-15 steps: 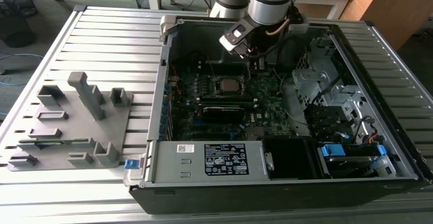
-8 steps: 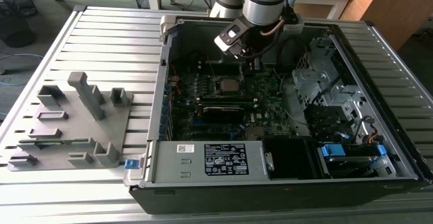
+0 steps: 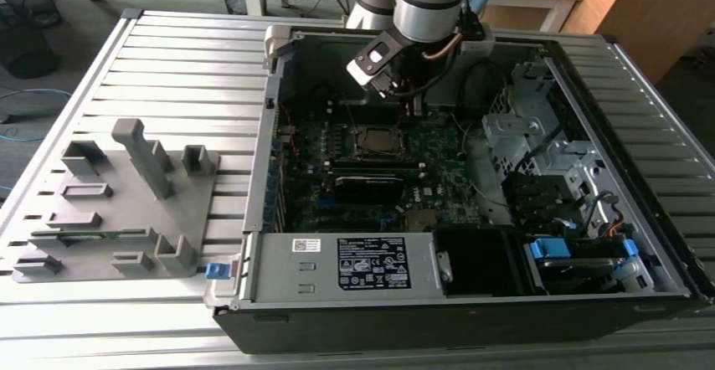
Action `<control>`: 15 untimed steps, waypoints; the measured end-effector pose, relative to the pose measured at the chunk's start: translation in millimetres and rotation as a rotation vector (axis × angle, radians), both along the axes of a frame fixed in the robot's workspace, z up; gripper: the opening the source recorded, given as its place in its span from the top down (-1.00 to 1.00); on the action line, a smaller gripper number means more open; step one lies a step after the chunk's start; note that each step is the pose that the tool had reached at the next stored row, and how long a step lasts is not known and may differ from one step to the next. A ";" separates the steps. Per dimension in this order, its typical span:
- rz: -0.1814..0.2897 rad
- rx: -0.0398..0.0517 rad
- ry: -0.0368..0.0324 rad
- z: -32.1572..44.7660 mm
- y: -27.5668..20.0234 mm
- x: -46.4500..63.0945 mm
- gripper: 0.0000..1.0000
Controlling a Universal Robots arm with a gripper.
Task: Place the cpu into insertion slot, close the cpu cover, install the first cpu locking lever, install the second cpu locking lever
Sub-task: 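Close the cpu cover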
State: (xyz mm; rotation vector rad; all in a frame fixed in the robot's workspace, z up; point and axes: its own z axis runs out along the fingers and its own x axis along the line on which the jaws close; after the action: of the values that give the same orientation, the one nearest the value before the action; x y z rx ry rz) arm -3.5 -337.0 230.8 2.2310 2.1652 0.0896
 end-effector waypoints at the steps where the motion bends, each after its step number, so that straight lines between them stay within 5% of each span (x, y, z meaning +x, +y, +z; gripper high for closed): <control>1: 0.000 0.0001 0.0000 0.0 0.0 0.0 0.79; 6: 0.000 0.0001 0.0013 -0.1 0.0 -0.1 0.79; 11: 0.000 0.0002 0.0349 -0.6 0.0 -0.1 0.79; 15: 0.000 -0.0001 0.0524 -0.9 0.0 -0.2 0.79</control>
State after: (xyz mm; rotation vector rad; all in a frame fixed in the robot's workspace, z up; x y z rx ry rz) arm -3.6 -337.0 229.9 2.2586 2.1907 0.0314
